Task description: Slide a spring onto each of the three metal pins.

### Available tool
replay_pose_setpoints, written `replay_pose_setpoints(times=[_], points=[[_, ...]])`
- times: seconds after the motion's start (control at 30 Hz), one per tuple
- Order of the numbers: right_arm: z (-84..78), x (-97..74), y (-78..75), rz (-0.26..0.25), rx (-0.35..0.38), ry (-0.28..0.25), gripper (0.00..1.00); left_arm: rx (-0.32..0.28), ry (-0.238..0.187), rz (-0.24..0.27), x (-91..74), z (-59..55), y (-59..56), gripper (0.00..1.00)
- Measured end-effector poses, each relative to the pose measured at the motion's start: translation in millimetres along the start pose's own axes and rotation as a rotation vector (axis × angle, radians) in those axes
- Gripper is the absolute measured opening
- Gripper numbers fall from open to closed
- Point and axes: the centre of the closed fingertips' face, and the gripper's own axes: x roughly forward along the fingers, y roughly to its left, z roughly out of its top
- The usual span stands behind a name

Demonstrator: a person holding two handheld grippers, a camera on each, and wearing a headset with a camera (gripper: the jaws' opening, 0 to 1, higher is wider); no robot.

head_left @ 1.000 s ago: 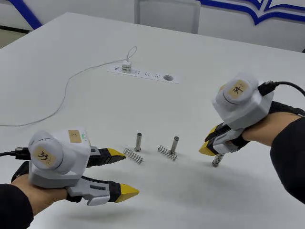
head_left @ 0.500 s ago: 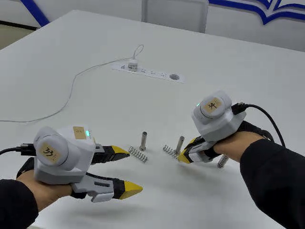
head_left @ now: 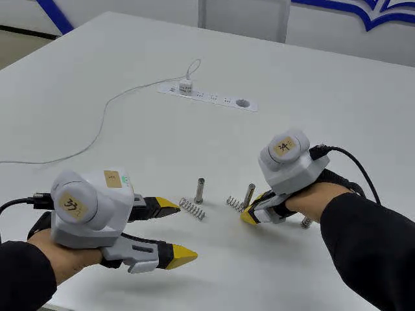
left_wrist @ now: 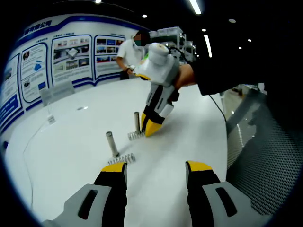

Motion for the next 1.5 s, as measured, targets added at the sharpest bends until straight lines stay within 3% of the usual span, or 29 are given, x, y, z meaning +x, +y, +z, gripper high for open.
replay_pose_setpoints(times=[0.33, 0.57, 0.97, 1.33, 1.5], points=[[-6.9, -7.6, 11.9, 0.020, -0.034, 0.025, 0.12, 0.025, 0.016, -0.018, 2.6, 0.0, -3.8, 0.50], [-6.2, -24.3, 24.9, 0.043, -0.086, 0.029, 0.11, 0.058, 0.029, -0.039, 5.4, 2.7, -8.0, 0.50], [2.7, -57.5, 68.2, 0.140, -0.260, 0.053, 0.12, 0.124, 0.028, -0.068, 9.0, 16.8, -13.2, 0.45], [15.1, -69.1, 101.8, 0.202, -0.408, 0.067, 0.12, 0.171, 0.032, -0.099, 9.6, 22.0, -24.7, 0.38], [16.8, -70.2, 109.7, 0.216, -0.450, 0.084, 0.12, 0.193, 0.032, -0.112, 11.4, 23.3, -29.0, 0.32]])
